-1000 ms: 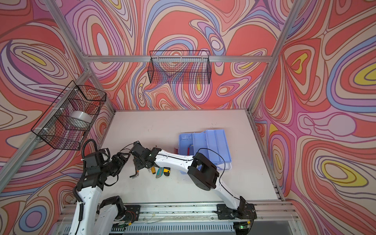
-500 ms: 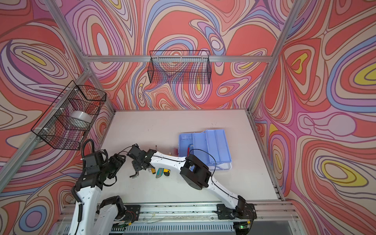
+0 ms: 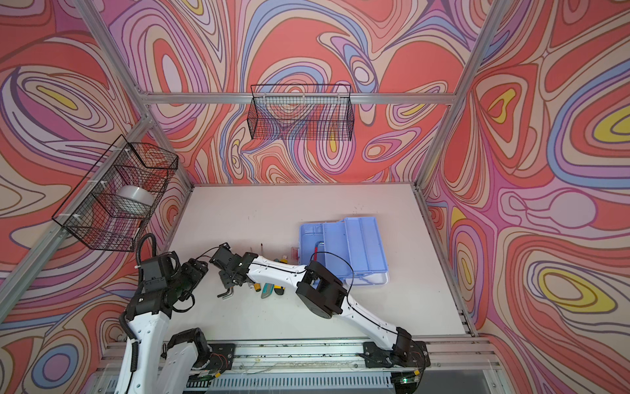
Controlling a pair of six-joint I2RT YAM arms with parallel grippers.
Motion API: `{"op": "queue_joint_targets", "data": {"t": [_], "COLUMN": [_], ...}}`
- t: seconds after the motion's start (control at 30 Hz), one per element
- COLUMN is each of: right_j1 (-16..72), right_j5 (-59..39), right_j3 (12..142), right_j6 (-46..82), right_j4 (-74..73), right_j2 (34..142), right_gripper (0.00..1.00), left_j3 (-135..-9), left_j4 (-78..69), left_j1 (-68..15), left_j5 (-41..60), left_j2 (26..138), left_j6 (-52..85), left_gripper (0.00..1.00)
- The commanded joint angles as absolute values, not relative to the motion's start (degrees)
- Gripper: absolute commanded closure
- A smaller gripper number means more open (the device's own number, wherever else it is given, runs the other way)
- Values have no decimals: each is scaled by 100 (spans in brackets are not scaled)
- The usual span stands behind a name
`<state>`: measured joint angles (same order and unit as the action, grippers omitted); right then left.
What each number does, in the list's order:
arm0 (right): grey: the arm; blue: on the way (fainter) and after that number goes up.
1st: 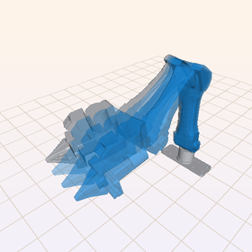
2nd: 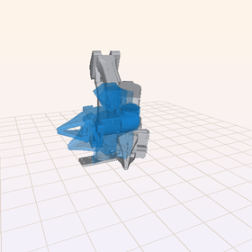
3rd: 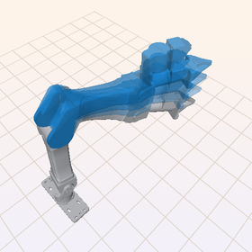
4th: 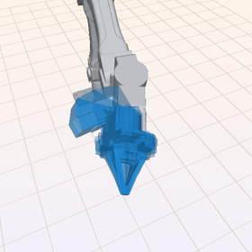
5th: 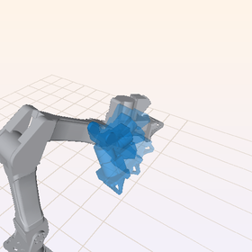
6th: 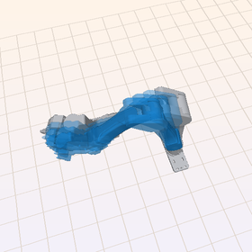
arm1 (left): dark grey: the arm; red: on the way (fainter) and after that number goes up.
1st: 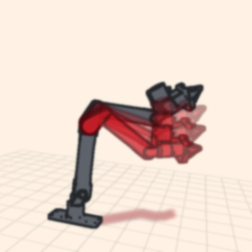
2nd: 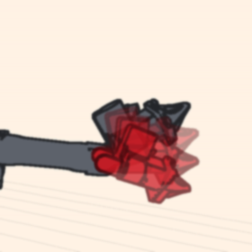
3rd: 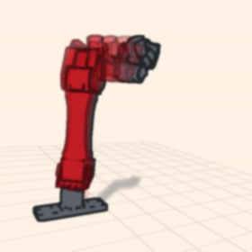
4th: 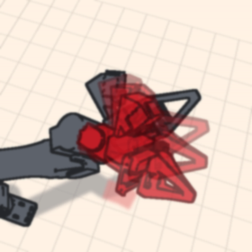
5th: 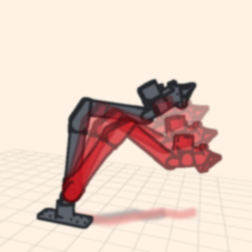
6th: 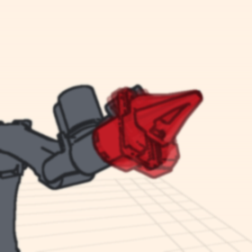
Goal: Pack the tool kit
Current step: 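Reach the right gripper across to the orange hex key while left gripper withdraws, then grasp the orange-handled hex key with the right gripper and lift it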
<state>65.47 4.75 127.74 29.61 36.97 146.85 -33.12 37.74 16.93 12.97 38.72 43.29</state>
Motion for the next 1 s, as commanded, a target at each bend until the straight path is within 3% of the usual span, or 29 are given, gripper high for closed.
{"op": "queue_joint_targets", "data": {"t": [0.0,0.33,0.97], "right_j1": [6583,6618,6617], "right_j5": [715,1459,1230], "right_j3": [13009,13659,13638], "right_j6": [2935,2839,2725], "right_j4": [4032,4797,5071], "right_j2": [14948,15384,15444], "right_gripper": [62,67,80], "left_j3": [-3376,-3362,-3234], "left_j4": [3920,3914,3761], "left_j1": [1731,1731,1731], "left_j5": [1244,1318,1436], "left_j2": [3841,3842,3819], "left_j6": [4342,4351,4417], "left_gripper": [25,25,26]}}
